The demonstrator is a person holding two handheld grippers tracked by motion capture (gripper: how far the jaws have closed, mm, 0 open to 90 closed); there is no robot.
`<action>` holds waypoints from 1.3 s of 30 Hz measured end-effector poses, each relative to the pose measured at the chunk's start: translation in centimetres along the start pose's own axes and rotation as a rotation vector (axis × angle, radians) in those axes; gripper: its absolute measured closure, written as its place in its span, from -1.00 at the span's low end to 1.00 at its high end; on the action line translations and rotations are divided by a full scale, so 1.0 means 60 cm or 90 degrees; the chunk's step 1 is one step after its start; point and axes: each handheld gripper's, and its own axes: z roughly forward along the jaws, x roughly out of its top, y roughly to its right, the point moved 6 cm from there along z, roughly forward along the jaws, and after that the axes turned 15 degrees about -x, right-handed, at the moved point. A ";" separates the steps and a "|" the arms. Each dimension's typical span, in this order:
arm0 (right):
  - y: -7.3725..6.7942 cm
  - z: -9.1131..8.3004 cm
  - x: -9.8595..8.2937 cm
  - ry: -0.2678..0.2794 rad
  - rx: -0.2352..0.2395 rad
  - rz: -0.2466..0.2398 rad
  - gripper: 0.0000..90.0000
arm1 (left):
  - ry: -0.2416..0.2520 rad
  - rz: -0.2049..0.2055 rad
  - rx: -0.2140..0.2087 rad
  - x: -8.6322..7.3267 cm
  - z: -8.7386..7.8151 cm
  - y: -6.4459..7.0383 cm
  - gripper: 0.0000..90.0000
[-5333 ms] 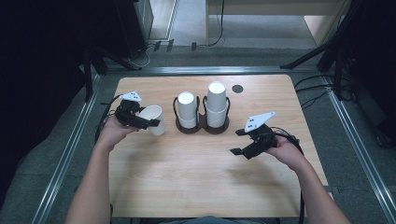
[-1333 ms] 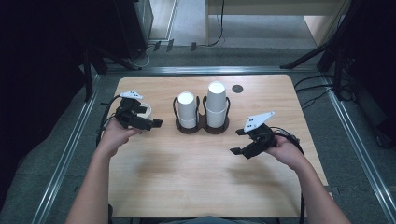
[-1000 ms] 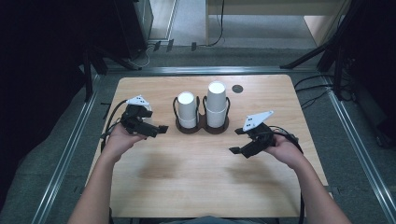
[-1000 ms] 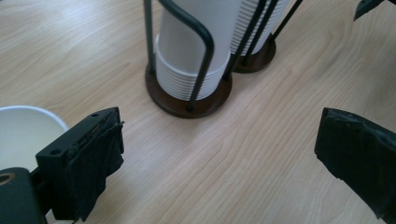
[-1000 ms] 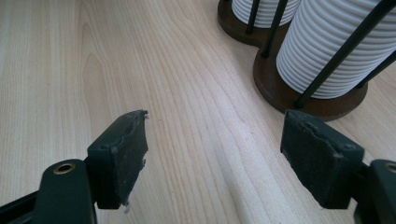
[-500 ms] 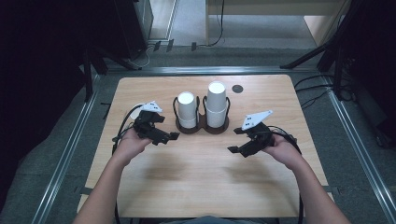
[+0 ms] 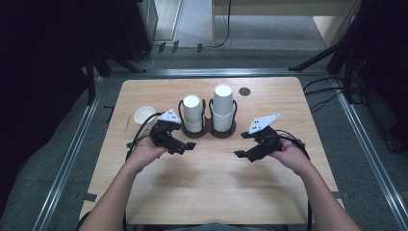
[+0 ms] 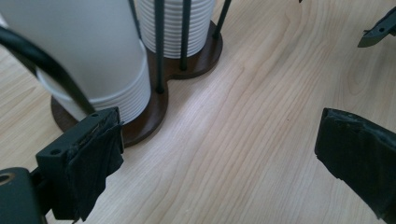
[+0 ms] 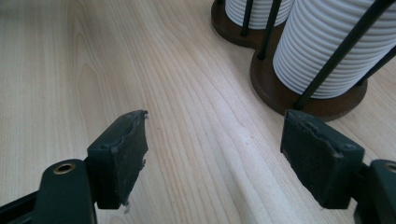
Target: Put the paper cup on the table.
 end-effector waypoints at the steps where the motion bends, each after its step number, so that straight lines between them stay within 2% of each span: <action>1: 0.000 0.000 0.001 0.003 -0.001 0.001 -0.49 | 0.000 0.002 0.000 0.001 0.003 0.002 -0.97; 5: -0.002 -0.004 0.007 0.006 -0.009 0.012 -0.49 | 0.000 0.007 -0.004 0.007 0.014 0.011 -0.97; 13: -0.008 -0.004 0.009 0.002 -0.012 0.009 -0.49 | -0.001 0.026 -0.024 0.021 0.034 0.034 -0.97; 16: -0.012 -0.004 0.009 0.001 -0.011 0.006 -0.49 | -0.002 0.031 -0.020 0.025 0.041 0.040 -0.97; 30: -0.015 0.004 -0.001 -0.012 -0.018 0.007 -0.49 | -0.023 0.033 -0.003 0.030 0.079 0.038 -0.97; 39: -0.019 0.004 -0.003 -0.017 -0.020 0.000 -0.49 | -0.036 0.060 -0.002 0.030 0.089 0.043 -0.97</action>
